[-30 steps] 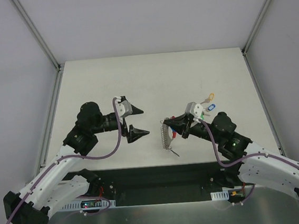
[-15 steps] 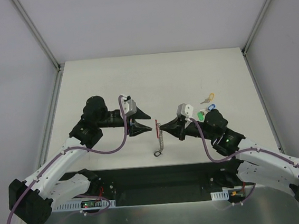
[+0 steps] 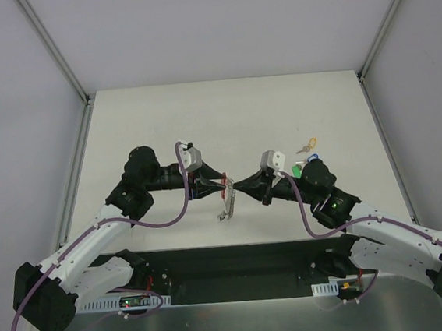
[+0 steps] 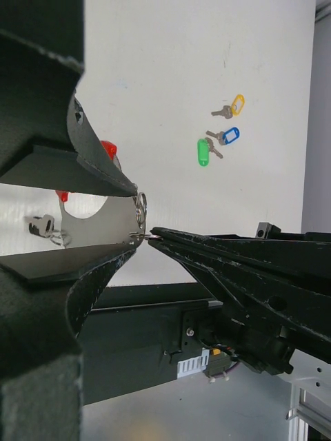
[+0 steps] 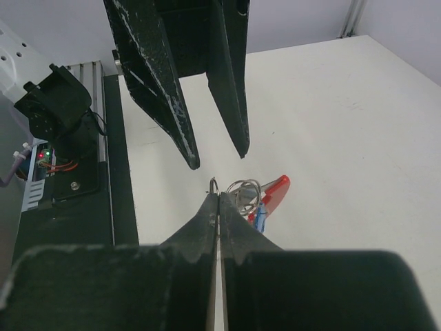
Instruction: Put the keys on the keyring
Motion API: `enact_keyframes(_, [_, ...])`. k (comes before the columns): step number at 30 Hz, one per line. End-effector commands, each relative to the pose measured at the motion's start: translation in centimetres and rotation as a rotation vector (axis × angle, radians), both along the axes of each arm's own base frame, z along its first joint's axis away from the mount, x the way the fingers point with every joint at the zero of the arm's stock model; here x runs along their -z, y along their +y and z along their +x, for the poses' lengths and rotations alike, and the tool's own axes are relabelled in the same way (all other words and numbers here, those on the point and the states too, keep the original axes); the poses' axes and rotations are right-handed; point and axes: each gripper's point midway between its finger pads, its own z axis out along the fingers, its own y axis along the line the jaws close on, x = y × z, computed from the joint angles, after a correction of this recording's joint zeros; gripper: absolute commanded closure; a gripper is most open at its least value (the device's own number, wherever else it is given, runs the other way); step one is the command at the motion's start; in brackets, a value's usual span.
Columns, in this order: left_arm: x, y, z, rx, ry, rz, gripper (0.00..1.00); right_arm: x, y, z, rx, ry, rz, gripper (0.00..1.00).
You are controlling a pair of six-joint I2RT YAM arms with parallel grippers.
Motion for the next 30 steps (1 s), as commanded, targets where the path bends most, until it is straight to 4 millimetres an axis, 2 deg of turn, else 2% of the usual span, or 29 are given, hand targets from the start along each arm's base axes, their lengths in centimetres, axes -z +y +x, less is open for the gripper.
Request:
enact_keyframes(1, [-0.9,-0.7,-0.7,0.047,-0.032,-0.040,0.67,-5.7,0.3,0.0,-0.009,-0.100,0.147,0.99])
enact_keyframes(11, [-0.5,-1.1,-0.9,0.058,0.000,-0.034,0.69,-6.4,0.3,-0.1,-0.010,-0.106,0.185,0.99])
enact_keyframes(17, [-0.4,-1.2,-0.8,0.055,0.011,-0.036,0.76,-6.8,0.1,-0.1,-0.005,-0.113,0.201,0.99])
enact_keyframes(23, [-0.4,-1.4,-0.6,0.041,0.036,-0.037,0.82,-6.7,0.3,-0.1,-0.010,-0.108,0.205,0.99])
enact_keyframes(30, [-0.6,-1.5,-0.9,0.061,0.061,-0.053,0.83,-6.4,0.5,0.0,-0.015,-0.100,0.202,0.99])
